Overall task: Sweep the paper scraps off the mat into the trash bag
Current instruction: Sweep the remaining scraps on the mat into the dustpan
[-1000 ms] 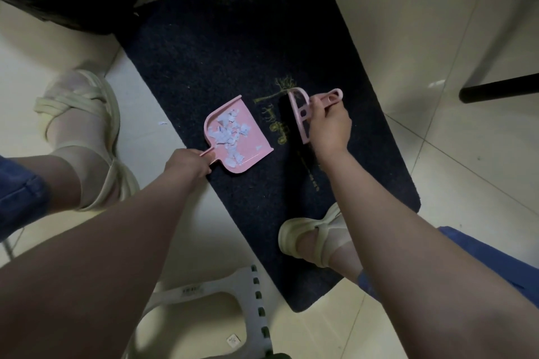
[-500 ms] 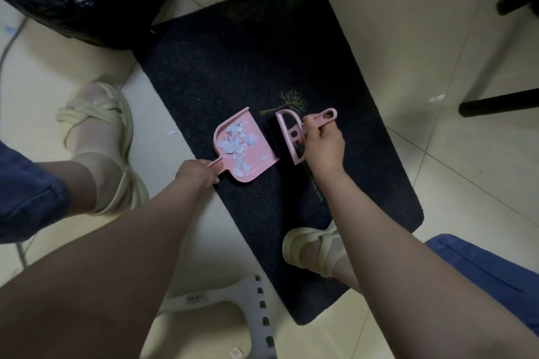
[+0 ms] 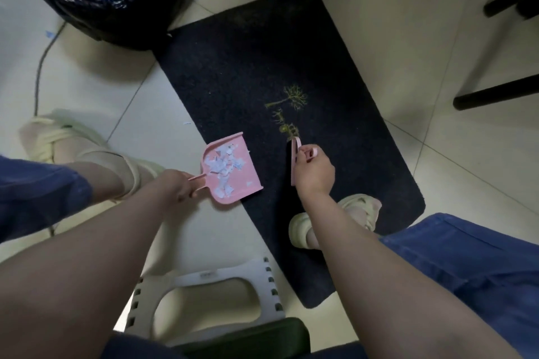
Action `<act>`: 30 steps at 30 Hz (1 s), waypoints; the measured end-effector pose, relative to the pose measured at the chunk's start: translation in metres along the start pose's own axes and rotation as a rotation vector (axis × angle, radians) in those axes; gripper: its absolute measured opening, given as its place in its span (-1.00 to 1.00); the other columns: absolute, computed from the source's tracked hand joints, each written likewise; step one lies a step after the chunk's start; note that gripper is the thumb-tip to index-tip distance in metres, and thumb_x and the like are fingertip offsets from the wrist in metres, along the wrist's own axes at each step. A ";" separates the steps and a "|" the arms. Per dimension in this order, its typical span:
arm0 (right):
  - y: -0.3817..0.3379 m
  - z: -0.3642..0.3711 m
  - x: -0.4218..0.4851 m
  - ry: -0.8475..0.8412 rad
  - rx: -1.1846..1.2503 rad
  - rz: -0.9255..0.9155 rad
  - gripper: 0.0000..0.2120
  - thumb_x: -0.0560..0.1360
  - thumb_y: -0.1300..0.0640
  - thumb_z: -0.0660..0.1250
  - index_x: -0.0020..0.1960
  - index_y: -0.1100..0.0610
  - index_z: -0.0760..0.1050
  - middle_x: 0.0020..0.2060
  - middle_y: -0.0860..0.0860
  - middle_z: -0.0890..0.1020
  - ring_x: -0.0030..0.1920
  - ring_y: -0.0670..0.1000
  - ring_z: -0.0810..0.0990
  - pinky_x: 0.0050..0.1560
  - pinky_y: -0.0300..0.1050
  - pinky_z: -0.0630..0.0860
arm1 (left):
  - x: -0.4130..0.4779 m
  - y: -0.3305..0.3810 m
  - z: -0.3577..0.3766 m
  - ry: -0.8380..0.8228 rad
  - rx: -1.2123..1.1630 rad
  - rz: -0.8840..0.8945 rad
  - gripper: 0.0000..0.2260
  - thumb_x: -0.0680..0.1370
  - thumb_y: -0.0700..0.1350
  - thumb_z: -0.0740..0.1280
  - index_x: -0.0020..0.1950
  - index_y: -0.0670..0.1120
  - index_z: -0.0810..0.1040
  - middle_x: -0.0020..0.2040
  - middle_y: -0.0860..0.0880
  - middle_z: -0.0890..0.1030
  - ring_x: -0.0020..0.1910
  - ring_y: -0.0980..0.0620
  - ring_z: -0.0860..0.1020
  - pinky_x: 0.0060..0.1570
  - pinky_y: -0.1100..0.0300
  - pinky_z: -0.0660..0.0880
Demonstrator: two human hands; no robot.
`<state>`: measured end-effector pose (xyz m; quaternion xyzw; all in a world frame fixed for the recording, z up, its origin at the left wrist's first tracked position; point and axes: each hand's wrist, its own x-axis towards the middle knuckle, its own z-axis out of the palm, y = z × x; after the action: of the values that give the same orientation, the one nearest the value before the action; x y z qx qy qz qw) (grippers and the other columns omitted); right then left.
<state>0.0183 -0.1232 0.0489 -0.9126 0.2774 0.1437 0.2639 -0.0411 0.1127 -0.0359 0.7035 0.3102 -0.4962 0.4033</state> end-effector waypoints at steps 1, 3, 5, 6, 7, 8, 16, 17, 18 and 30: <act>0.006 0.003 -0.005 0.006 -0.004 -0.003 -0.85 0.61 0.08 0.21 0.02 0.02 0.56 -0.11 0.02 0.63 -0.10 0.05 0.57 -0.15 -0.15 0.41 | -0.001 -0.007 0.002 0.004 0.042 -0.010 -0.64 0.62 0.07 0.20 -0.21 -0.18 0.51 -0.20 -0.20 0.46 -0.35 -0.06 0.31 -0.41 0.17 0.20; 0.014 0.010 -0.014 -0.039 -0.001 -0.005 -0.82 0.61 0.09 0.21 0.11 0.02 0.56 -0.05 0.04 0.65 -0.08 0.04 0.57 -0.13 -0.17 0.41 | -0.001 -0.016 0.007 0.034 0.123 -0.026 -0.65 0.63 0.03 0.19 -0.08 -0.22 0.57 -0.08 -0.27 0.55 -0.22 -0.06 0.37 -0.40 0.18 0.22; 0.014 0.016 -0.022 -0.142 -0.012 -0.016 -0.81 0.61 0.08 0.22 0.15 0.02 0.56 -0.02 0.03 0.65 -0.09 0.01 0.56 -0.12 -0.19 0.41 | -0.005 -0.015 0.008 0.065 0.205 -0.042 -0.64 0.64 0.04 0.16 -0.03 -0.22 0.59 -0.03 -0.28 0.57 -0.17 -0.05 0.38 -0.40 0.20 0.23; 0.012 0.018 -0.025 -0.186 -0.010 -0.037 -0.81 0.60 0.06 0.22 0.13 0.01 0.57 -0.04 0.02 0.66 -0.08 0.02 0.58 -0.10 -0.17 0.44 | -0.004 -0.013 0.008 0.072 0.232 -0.047 -0.63 0.64 0.06 0.15 -0.08 -0.20 0.57 -0.08 -0.25 0.55 -0.17 -0.05 0.39 -0.40 0.21 0.24; 0.007 0.019 -0.025 -0.214 0.008 -0.061 -0.82 0.60 0.05 0.23 0.10 0.00 0.58 -0.06 0.01 0.66 -0.08 0.02 0.60 -0.07 -0.12 0.50 | -0.001 -0.013 0.007 0.070 0.214 -0.051 -0.62 0.63 0.08 0.15 -0.16 -0.18 0.53 -0.12 -0.22 0.52 -0.18 -0.06 0.39 -0.39 0.20 0.24; 0.002 0.018 -0.026 -0.230 0.049 -0.082 -0.84 0.59 0.05 0.24 0.06 -0.01 0.59 -0.10 -0.02 0.66 -0.08 0.00 0.61 -0.02 -0.08 0.54 | 0.001 -0.014 0.005 0.059 0.168 -0.057 -0.60 0.62 0.10 0.16 -0.23 -0.16 0.50 -0.15 -0.20 0.49 -0.19 -0.07 0.38 -0.36 0.18 0.25; -0.058 0.008 0.003 -0.084 0.006 -0.230 -0.86 0.60 0.04 0.21 0.02 0.01 0.55 -0.16 -0.02 0.64 -0.10 0.05 0.62 -0.04 0.01 0.57 | -0.010 -0.012 -0.008 -0.015 -0.323 -0.101 -0.79 0.60 0.01 0.26 -0.09 -0.11 0.51 -0.43 -0.06 0.38 -0.42 0.02 0.24 -0.43 0.22 0.14; -0.061 0.009 0.006 -0.091 -0.027 -0.222 -0.85 0.60 0.04 0.20 0.03 0.01 0.55 -0.14 -0.01 0.64 -0.09 0.06 0.62 -0.03 0.03 0.57 | -0.010 -0.014 -0.010 -0.010 -0.343 -0.090 -0.82 0.60 0.01 0.26 -0.03 -0.10 0.51 -0.40 -0.06 0.38 -0.41 0.02 0.23 -0.43 0.21 0.14; -0.061 0.011 0.009 -0.101 -0.050 -0.213 -0.84 0.61 0.04 0.20 0.04 0.01 0.55 -0.12 0.00 0.65 -0.08 0.07 0.61 -0.02 0.04 0.57 | -0.010 -0.015 -0.011 0.001 -0.353 -0.079 -0.82 0.60 0.01 0.27 -0.02 -0.09 0.50 -0.38 -0.07 0.38 -0.41 0.02 0.24 -0.43 0.21 0.14; -0.055 0.049 -0.022 -0.333 -0.109 -0.267 -0.80 0.59 0.02 0.24 0.08 0.04 0.60 -0.08 -0.02 0.66 -0.06 0.00 0.59 -0.08 -0.16 0.46 | 0.012 -0.046 -0.011 0.130 -0.226 -0.107 -0.63 0.59 0.04 0.28 -0.35 -0.14 0.48 -0.31 -0.15 0.45 -0.33 -0.09 0.35 -0.42 0.21 0.27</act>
<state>0.0263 -0.0472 0.0396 -0.9178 0.0986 0.2709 0.2730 -0.0707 0.1452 -0.0572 0.6666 0.4268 -0.4324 0.4319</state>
